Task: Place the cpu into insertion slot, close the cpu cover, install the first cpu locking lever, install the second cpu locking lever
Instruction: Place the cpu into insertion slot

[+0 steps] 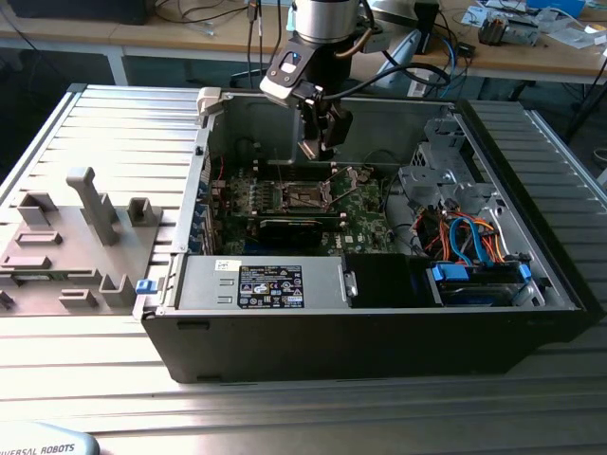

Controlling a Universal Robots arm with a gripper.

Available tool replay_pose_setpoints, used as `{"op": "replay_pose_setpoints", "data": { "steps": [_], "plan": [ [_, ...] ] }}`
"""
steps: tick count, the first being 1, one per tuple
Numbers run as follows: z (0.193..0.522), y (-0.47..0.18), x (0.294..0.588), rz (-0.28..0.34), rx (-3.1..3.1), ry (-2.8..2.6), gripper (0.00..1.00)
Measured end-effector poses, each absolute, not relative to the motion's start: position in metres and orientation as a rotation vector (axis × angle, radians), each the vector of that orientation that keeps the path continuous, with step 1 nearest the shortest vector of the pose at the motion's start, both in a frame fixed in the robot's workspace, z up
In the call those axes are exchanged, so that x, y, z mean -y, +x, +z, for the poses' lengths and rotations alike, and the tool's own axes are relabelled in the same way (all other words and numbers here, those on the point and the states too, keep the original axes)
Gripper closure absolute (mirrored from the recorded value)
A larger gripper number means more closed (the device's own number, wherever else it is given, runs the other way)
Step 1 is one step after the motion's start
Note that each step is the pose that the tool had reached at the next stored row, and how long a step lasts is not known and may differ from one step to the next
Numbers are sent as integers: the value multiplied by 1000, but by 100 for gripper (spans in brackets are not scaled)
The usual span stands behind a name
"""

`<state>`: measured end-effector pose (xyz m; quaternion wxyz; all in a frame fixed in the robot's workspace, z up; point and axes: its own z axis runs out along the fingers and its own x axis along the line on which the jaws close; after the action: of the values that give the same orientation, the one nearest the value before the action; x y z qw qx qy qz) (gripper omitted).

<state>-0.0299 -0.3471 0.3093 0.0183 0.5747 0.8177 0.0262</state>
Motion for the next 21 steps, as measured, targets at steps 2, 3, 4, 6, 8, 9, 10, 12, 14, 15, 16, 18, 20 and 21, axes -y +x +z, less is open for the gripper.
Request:
{"op": "replay_pose_setpoints", "data": {
  "steps": [2, 3, 4, 6, 8, 9, 10, 12, 14, 15, 16, 18, 20, 21],
  "plan": [
    [309, -30, 347, 82, -2539, 1786, 46],
    [309, -30, 347, 82, -2539, 1786, 46],
    [309, -30, 347, 82, -2538, 1786, 46],
    [309, -30, 347, 82, -2538, 1787, 46],
    [308, -30, 347, 81, -2532, 1795, 46],
    [308, -30, 347, 81, -2532, 1795, 46],
    [308, -30, 347, 81, -2531, 1796, 46],
    [308, -30, 347, 81, -2530, 1798, 46],
    [308, -30, 347, 81, -2529, 1800, 46],
    [308, -30, 347, 81, -2528, 1801, 46],
    [308, -30, 347, 81, -2528, 1801, 46],
    [308, -30, 347, 81, -2525, 1804, 46],
    [308, -30, 347, 81, -2525, 1805, 46],
    [308, -30, 347, 81, -2524, 1806, 46]
  ]
}}
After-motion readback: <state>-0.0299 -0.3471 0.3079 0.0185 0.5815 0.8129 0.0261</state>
